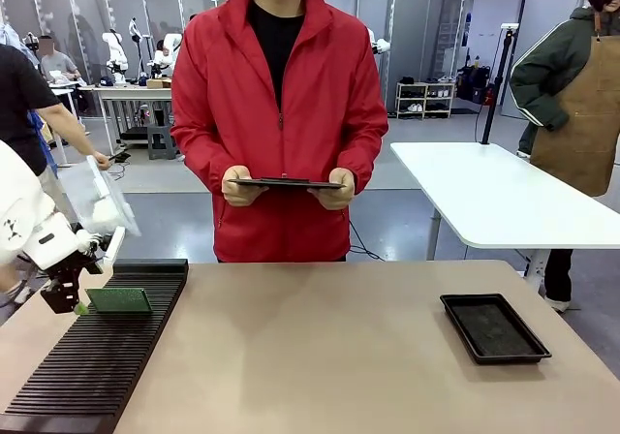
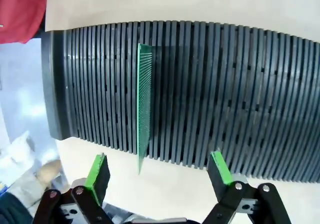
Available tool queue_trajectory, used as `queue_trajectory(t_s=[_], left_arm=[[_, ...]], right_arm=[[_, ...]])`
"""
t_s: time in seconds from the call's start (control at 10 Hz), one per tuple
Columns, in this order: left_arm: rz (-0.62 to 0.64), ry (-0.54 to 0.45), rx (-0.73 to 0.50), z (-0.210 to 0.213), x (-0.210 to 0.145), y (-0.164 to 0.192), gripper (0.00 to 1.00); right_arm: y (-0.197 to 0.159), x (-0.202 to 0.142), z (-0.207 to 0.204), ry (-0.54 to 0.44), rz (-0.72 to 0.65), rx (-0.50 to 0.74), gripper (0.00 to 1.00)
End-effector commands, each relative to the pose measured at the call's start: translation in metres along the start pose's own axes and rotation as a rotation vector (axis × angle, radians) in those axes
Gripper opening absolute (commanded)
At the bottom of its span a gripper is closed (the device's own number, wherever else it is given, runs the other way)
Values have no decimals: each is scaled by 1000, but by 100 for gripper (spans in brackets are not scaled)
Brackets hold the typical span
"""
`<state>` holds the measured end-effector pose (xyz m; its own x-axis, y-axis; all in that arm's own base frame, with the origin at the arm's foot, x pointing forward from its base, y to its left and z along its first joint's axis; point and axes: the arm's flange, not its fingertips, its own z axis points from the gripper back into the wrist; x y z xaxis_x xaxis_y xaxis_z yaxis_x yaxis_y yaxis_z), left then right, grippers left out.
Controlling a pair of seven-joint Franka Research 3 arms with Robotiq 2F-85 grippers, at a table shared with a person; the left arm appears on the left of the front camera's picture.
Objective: Inspect the PCB.
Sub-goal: Pick up the Blank PCB and present it to the human.
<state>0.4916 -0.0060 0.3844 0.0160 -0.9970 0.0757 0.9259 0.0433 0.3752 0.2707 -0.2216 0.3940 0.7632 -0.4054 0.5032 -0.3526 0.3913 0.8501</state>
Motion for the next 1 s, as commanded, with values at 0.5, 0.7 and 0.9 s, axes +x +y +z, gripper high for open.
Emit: queue_trajectory(t_s=[0.5, 0.7, 0.9], left_arm=[[-29, 0, 4, -30, 0, 12, 96], [-29, 11, 2, -33, 0, 14, 59], [-38, 30, -6, -35, 0, 14, 0]], right_arm=[[1, 0, 1, -4, 6, 10, 100], [1, 0, 1, -4, 6, 10, 100], [1, 0, 1, -4, 6, 10, 100]])
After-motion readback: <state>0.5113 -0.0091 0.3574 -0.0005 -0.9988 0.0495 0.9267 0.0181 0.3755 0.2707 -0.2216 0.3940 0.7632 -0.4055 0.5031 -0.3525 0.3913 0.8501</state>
